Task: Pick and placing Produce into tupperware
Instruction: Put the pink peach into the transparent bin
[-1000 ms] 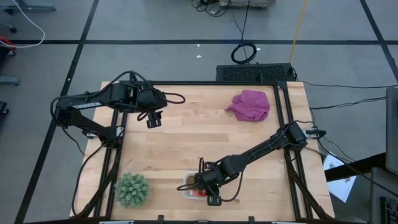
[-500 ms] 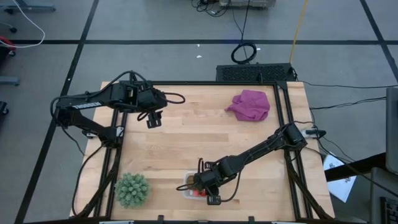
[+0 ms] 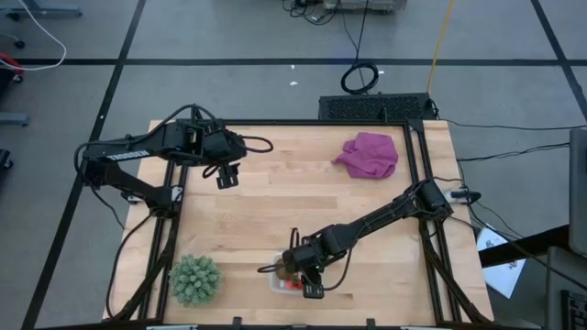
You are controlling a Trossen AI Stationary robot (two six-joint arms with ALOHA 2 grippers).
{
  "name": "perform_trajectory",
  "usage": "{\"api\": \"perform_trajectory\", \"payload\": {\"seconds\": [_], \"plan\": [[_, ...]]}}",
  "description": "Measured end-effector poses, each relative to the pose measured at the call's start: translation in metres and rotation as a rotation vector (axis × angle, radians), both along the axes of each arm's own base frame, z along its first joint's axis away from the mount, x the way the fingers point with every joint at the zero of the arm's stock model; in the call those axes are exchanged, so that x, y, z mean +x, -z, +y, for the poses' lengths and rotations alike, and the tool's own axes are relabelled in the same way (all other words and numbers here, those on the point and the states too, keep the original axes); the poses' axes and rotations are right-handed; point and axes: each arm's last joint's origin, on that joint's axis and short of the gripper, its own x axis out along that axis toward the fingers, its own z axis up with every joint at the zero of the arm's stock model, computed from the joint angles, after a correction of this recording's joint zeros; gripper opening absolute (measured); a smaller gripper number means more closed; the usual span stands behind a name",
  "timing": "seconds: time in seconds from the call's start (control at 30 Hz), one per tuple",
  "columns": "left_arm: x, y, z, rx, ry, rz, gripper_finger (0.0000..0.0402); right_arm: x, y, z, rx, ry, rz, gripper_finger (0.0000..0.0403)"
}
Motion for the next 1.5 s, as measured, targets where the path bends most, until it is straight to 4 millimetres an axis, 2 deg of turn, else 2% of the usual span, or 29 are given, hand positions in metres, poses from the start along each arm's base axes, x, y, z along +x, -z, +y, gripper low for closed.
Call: {"api": "perform_trajectory", "payload": {"seconds": [0.37, 1.5], "plan": [[0.0, 0.0, 0.0001, -0.001, -0.001, -0.001, 0.028, 0.0047, -0.0021, 0.0007, 0.005, -0.041, -0.068, 0.0152], [-0.0001, 0.0001, 0.0001, -0.004, -0.009, -0.003, 0.028, 0.0011, -0.0016, 0.0053, 0.02, -0.071, -0.048, 0.0153]]}}
